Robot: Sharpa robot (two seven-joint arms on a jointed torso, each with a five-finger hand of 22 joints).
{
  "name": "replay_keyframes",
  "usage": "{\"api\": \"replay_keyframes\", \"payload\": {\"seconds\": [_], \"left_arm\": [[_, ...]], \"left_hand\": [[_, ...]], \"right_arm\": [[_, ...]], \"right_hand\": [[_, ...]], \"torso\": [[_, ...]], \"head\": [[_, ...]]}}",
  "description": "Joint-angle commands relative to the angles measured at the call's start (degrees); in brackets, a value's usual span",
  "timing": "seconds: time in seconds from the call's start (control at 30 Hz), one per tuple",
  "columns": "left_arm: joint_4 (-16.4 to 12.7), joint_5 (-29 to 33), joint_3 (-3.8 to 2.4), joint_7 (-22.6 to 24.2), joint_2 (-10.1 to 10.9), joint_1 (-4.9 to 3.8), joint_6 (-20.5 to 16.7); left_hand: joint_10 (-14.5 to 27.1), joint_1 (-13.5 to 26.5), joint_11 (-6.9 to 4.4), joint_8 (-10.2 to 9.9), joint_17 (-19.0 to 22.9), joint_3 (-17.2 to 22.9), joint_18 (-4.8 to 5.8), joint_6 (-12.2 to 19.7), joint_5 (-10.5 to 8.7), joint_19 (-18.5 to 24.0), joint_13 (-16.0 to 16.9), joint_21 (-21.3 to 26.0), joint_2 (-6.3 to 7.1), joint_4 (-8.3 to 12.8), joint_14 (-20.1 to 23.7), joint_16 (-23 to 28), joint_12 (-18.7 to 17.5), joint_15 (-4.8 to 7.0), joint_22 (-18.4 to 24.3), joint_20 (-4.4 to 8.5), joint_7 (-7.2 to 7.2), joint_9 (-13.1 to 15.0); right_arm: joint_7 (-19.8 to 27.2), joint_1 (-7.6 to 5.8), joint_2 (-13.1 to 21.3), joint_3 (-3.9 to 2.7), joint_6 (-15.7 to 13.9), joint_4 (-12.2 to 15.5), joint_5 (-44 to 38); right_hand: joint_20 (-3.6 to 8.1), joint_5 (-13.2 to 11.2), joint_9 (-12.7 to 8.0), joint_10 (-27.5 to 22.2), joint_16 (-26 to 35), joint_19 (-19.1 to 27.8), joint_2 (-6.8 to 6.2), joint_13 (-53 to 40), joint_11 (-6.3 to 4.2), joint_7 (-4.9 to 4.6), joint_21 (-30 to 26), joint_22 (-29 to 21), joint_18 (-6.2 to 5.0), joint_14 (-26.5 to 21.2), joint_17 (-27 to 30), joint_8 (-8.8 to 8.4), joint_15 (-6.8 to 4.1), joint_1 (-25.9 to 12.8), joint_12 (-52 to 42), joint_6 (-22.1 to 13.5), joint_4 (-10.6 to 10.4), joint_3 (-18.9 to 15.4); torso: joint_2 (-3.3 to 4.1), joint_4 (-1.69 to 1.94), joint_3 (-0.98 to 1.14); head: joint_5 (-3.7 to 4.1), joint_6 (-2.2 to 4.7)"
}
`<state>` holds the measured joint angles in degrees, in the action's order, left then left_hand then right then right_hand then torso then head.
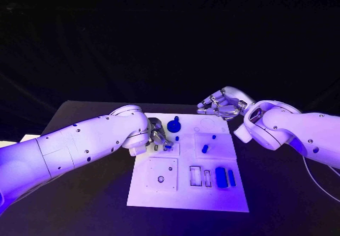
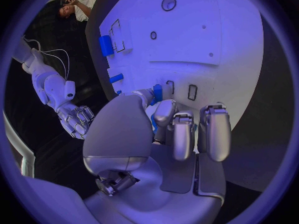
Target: Assemble the parts on the task board
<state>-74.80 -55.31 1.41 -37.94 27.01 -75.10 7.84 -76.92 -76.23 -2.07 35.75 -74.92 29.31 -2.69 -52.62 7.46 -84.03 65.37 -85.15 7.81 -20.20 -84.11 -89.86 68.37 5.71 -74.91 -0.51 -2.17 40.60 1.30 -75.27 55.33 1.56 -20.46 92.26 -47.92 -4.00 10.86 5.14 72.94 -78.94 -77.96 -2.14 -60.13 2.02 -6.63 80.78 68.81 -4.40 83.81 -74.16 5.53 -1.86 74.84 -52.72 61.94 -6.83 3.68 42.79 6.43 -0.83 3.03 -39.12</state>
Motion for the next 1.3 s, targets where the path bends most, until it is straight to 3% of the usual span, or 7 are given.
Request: {"api": "replay_keyframes", "payload": {"seconds": [0.03,0.13,0.27,0.47,0.73,0.9,1.3], "left_arm": [[-0.5,-0.9,-0.08,-0.1,0.1,-0.02,-1.4],[-0.8,-1.5,-0.1,-0.2,0.1,-0.03,-1.1],[-0.7,-2.1,-0.11,-0.6,0.1,-0.03,0.1],[-0.4,-3.2,-0.11,-1.4,-0.1,-0.03,2.4],[0.3,-4.5,-0.11,-1.7,-0.4,-0.02,4.6],[0.4,-5.4,-0.12,-1.9,-0.4,0.02,5.6],[0.7,-6.5,-0.12,-2.0,-0.3,0.03,6.5]], "left_hand": [[-0.2,0.6,-0.1,0.4,-15.1,8.6,1.13,0.1,-0.22,-3.4,0.2,-0.4,0.2,8.5,-5.9,-0.1,0.0,-0.22,-9.5,-0.31,0.28,0.2],[-0.3,0.7,-0.12,0.5,-15.1,8.8,1.16,0.1,-0.31,-3.4,0.4,-0.5,0.39,8.8,-5.9,-0.1,0.2,-0.21,-9.6,-0.3,0.3,0.2],[-0.4,0.8,-0.14,0.5,-15.1,8.9,1.2,0.1,-0.42,-3.5,0.5,-0.6,0.56,9.1,-5.9,-0.1,0.4,-0.2,-9.8,-0.29,0.32,0.3],[-0.4,1.1,-0.15,0.5,-15.1,9.0,1.17,0.1,-0.66,-3.5,0.4,-0.5,0.85,9.5,-5.9,-0.1,0.3,-0.19,-9.7,-0.28,0.33,0.3],[-0.4,1.3,-0.17,0.5,-15.1,9.0,1.16,0.0,-0.84,-3.5,0.5,-0.5,1.01,9.8,-5.9,-0.1,0.4,-0.18,-9.6,-0.28,0.36,0.3],[-0.6,1.3,-0.2,0.5,-15.1,9.1,1.11,-0.1,-0.93,-3.4,0.6,-0.3,1.03,10.0,-5.9,-0.1,0.6,-0.16,-9.5,-0.27,0.39,0.3],[-0.7,1.6,-0.27,0.6,-15.1,9.2,1.09,-0.4,-1.03,-3.3,0.7,-0.2,1.05,10.5,-5.9,-0.1,0.6,-0.11,-9.4,-0.23,0.47,0.3]], "right_arm": [[-0.1,0.09,-0.2,0.03,1.0,-0.2,0.2],[-0.1,0.11,-0.4,0.05,1.0,-0.2,0.3],[-0.1,0.12,-0.5,0.07,1.1,-0.1,0.4],[-0.1,0.13,-0.5,0.09,1.0,-0.3,0.5],[0.0,0.14,-0.6,0.11,0.9,-0.7,0.5],[-0.3,0.14,-0.8,0.11,0.9,-1.0,0.2],[-0.6,0.15,-0.9,0.11,1.0,-1.4,-0.8]], "right_hand": [[-0.07,-0.2,0.1,-0.2,0.4,0.4,0.62,0.2,-0.16,-0.04,-0.5,-0.3,-0.23,3.0,0.2,0.16,-0.37,-1.0,0.0,0.4,-0.9,-0.8],[-0.07,-0.4,0.1,-0.3,0.7,0.6,0.62,0.3,-0.15,-0.04,-0.6,-0.5,-0.28,2.9,0.4,0.13,-0.37,-1.4,0.1,0.3,-1.3,-1.3],[-0.07,-0.5,0.1,-0.4,0.7,0.6,0.62,0.4,-0.15,-0.02,-0.7,-0.6,-0.31,2.9,0.5,0.12,-0.37,-1.6,0.2,0.3,-1.5,-1.7],[-0.06,0.9,0.2,-0.8,0.9,0.8,0.66,1.0,-0.17,0.02,-0.9,-0.9,-0.36,2.9,0.7,0.08,-0.38,-2.2,0.8,0.3,-2.4,-2.8],[-0.05,1.1,0.2,-0.8,1.0,0.8,0.65,1.0,-0.17,0.02,-0.9,-1.0,-0.38,2.9,0.7,0.07,-0.39,-2.3,0.8,0.3,-2.5,-3.0],[-0.05,1.5,0.2,-0.9,1.2,0.9,0.74,1.2,-0.16,0.02,-1.1,-1.3,-0.44,2.8,1.0,0.04,-0.38,-2.6,1.0,0.2,-2.9,-3.6],[-0.05,1.7,0.3,-1.0,1.4,1.1,0.78,1.4,-0.16,0.02,-1.3,-1.7,-0.51,2.8,1.2,0.03,-0.38,-2.6,1.3,0.2,-3.1,-3.8]], "torso": [[0.09,0.0,0.05],[0.09,-0.04,0.12],[0.05,-0.09,0.05],[0.07,0.01,0.1],[-0.01,0.02,0.04],[0.05,-0.13,-0.02],[0.05,0.01,0.04]], "head": [[-0.32,-0.19],[-0.35,-0.29],[-0.38,-0.63],[-0.76,-0.44],[-1.03,-0.77],[-1.02,-1.04],[-0.84,-1.35]]}}
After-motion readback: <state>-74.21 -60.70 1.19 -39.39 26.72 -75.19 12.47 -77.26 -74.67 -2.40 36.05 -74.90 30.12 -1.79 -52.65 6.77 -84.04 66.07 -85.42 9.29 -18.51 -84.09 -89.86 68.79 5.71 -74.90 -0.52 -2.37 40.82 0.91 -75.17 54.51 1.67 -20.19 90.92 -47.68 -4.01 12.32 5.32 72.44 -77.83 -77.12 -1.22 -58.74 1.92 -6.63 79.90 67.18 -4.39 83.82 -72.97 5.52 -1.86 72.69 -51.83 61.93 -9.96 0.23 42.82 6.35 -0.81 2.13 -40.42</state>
